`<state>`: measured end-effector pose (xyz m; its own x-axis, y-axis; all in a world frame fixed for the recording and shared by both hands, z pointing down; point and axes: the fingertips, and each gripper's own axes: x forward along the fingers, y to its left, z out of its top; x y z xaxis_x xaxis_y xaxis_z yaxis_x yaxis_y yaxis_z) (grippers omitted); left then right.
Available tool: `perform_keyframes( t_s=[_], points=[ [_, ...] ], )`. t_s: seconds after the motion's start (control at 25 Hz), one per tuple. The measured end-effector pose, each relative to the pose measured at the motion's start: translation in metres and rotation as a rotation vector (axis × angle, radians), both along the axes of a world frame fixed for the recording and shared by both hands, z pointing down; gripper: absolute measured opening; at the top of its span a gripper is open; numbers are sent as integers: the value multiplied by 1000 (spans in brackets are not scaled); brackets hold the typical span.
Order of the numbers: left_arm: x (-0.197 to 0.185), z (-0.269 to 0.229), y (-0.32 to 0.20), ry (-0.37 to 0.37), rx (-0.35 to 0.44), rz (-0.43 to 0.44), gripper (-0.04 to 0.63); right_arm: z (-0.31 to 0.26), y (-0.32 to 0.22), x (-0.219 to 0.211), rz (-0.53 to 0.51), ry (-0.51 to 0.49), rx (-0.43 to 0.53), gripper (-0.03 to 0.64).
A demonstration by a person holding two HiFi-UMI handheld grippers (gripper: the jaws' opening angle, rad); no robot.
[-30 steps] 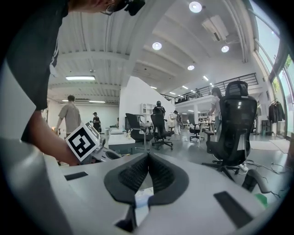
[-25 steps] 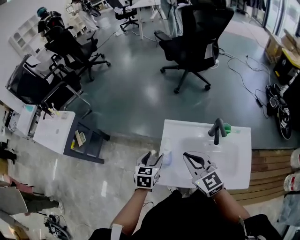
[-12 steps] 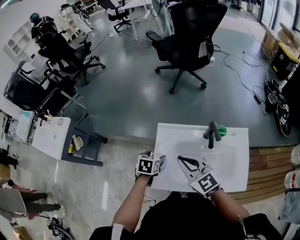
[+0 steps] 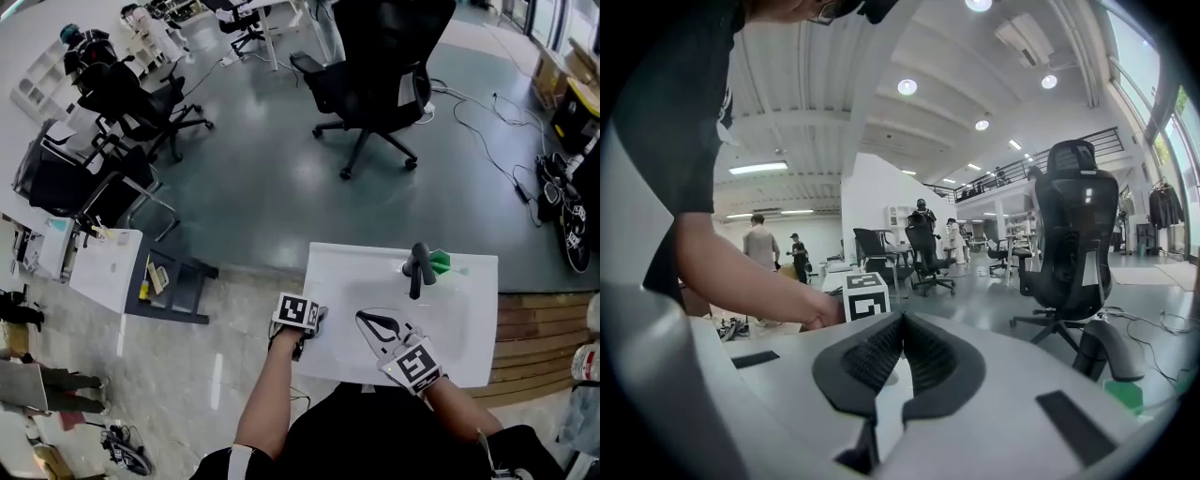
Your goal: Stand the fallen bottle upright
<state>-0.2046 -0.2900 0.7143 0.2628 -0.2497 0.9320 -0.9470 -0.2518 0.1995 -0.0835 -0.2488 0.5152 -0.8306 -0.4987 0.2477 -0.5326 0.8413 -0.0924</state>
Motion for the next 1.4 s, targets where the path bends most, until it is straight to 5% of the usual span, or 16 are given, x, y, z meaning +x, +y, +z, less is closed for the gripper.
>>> perform_keyframes(
  t_s=[0.2,0.4,0.64,1.16,1.4],
  points=[
    [4,13,-9,-66,-24,6,325,4,6,10,-25,-7,-12,15],
    [6,19,-11,-30,-93,-46,308,8,10,19,-32,-3,-22,15],
    [10,20,-16,-55,-85,-40,264,13,9,32,-16,-3,-21,15],
    [5,-2,-15,-18,114,-92,255,16,6,47,46,-19,-57,14],
    [-4,-34,-20,22,293,-124,253,17,9,41,36,-15,-53,15]
  ],
)
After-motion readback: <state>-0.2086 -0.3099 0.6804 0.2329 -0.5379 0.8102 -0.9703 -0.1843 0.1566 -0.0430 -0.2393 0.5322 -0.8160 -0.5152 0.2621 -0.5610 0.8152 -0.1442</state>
